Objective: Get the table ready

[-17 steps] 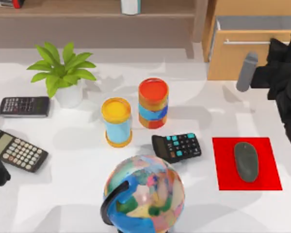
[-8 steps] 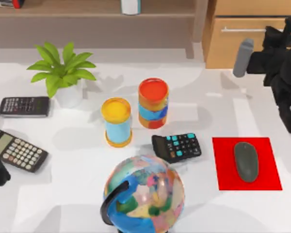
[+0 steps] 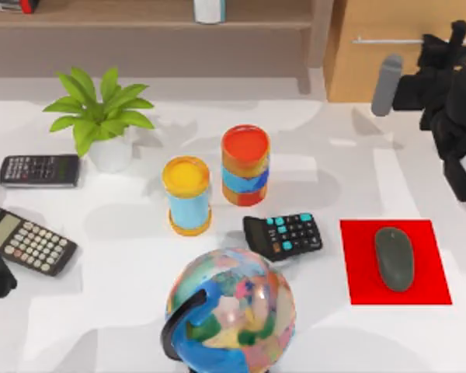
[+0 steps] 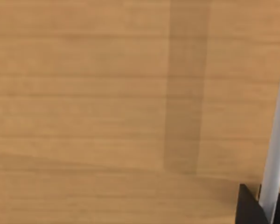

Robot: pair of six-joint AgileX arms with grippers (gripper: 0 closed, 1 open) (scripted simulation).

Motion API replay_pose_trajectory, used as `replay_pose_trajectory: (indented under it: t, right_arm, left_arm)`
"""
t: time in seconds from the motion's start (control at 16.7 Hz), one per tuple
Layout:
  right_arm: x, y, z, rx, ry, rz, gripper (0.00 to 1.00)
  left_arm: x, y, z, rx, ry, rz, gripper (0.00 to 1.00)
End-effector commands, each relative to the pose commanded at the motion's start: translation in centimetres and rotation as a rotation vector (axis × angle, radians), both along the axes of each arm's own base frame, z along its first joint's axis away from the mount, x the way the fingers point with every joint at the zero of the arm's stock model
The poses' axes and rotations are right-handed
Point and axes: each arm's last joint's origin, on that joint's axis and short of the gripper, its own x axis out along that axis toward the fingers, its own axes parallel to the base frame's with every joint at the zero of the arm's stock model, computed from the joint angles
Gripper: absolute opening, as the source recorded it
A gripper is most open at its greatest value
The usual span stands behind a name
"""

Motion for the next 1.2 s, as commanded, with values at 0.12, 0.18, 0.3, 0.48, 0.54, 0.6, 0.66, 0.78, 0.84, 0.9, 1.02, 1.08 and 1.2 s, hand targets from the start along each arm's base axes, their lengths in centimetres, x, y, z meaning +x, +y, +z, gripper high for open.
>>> replay_pose_trajectory:
  t: [0.12,0.18,0.3,0.48,0.54,0.6,0.66,0.78,0.84,0.9,1.02,1.08,1.2]
  right_arm:
    - [0.0,0.0,0.0,0.0,0.0,0.0,0.15]
    - [0.0,0.0,0.0,0.0,0.0,0.0,0.23]
    - [0.0,0.0,0.0,0.0,0.0,0.0,0.38]
    - [0.0,0.0,0.0,0.0,0.0,0.0,0.6]
    - [0.0,0.0,0.0,0.0,0.0,0.0,0.68]
    - [0.0,0.0,0.0,0.0,0.0,0.0,0.75]
    - [0.0,0.0,0.0,0.0,0.0,0.0,0.83]
    - [0.0,0.0,0.0,0.0,0.0,0.0,0.98]
    - [0.0,0.0,0.0,0.0,0.0,0.0,1.0]
    - [0.0,0.0,0.0,0.0,0.0,0.0,1.0]
    - [0.0,0.0,0.0,0.0,0.0,0.0,1.0]
    - [0.0,0.0,0.0,0.0,0.0,0.0,1.0]
    - [0.0,0.0,0.0,0.0,0.0,0.0,1.0]
  left_arm:
    - [0.0,0.0,0.0,0.0,0.0,0.0,1.0]
    - [0.0,0.0,0.0,0.0,0.0,0.0,1.0]
    - [0.0,0.0,0.0,0.0,0.0,0.0,1.0]
    - [0.0,0.0,0.0,0.0,0.0,0.0,1.0]
    - [0.0,0.0,0.0,0.0,0.0,0.0,1.0]
    - [0.0,0.0,0.0,0.0,0.0,0.0,1.0]
    - [0.0,0.0,0.0,0.0,0.0,0.0,1.0]
    - [0.0,0.0,0.0,0.0,0.0,0.0,1.0]
    - [0.0,0.0,0.0,0.0,0.0,0.0,1.0]
    - [0.0,0.0,0.0,0.0,0.0,0.0,1.0]
    - [0.0,0.0,0.0,0.0,0.0,0.0,1.0]
    - [0.0,0.0,0.0,0.0,0.0,0.0,1.0]
    - [0.0,0.0,0.0,0.0,0.0,0.0,1.0]
